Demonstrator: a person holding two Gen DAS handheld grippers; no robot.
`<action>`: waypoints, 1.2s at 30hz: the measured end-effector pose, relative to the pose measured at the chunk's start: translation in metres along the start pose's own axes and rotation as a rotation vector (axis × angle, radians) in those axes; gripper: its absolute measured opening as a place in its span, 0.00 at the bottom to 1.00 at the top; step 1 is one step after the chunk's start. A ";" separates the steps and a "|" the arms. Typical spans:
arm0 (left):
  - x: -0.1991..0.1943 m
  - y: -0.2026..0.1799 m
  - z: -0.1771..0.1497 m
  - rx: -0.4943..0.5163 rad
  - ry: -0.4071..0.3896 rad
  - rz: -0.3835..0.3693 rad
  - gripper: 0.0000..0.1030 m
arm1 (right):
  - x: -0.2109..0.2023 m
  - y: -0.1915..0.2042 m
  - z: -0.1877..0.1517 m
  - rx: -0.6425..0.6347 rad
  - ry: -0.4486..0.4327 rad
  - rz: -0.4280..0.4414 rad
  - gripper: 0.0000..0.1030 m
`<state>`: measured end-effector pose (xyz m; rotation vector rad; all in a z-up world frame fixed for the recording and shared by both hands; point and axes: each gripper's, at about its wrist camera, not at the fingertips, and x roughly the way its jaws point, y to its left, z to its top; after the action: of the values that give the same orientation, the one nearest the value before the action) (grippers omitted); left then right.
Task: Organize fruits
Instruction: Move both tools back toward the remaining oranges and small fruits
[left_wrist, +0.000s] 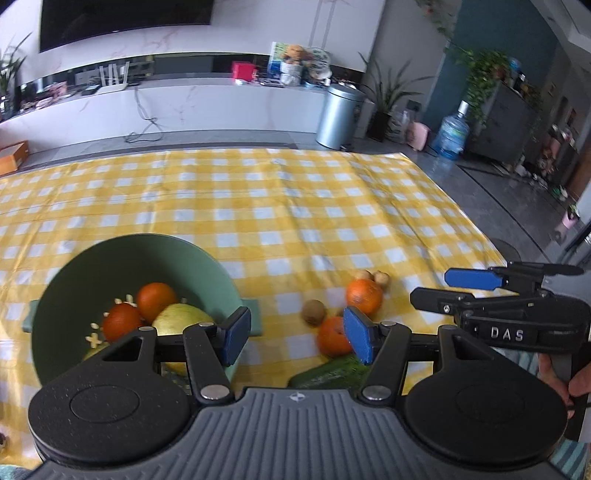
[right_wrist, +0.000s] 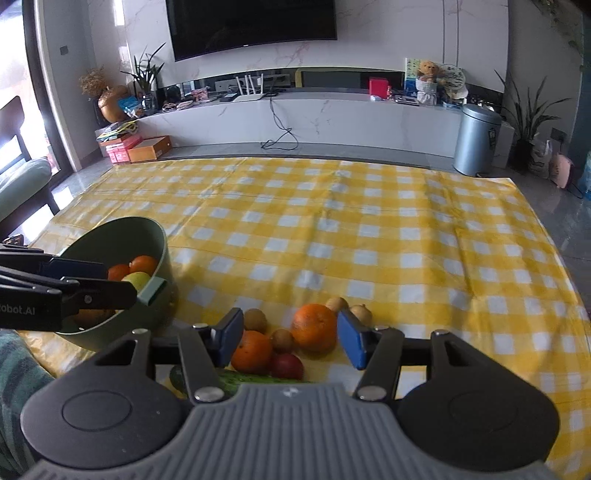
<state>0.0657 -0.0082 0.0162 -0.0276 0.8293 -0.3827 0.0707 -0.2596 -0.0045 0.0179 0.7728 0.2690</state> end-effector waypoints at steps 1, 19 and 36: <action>0.004 -0.004 -0.002 0.012 0.007 -0.010 0.66 | -0.001 -0.005 -0.003 0.010 0.002 -0.011 0.53; 0.062 -0.044 -0.021 0.117 0.110 -0.081 0.40 | 0.030 -0.046 -0.023 0.266 0.016 0.055 0.52; 0.103 -0.046 -0.020 0.074 0.150 0.015 0.57 | 0.083 -0.051 -0.016 0.382 0.079 0.094 0.46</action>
<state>0.0995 -0.0842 -0.0628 0.0766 0.9628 -0.4044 0.1284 -0.2897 -0.0792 0.4070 0.8942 0.2089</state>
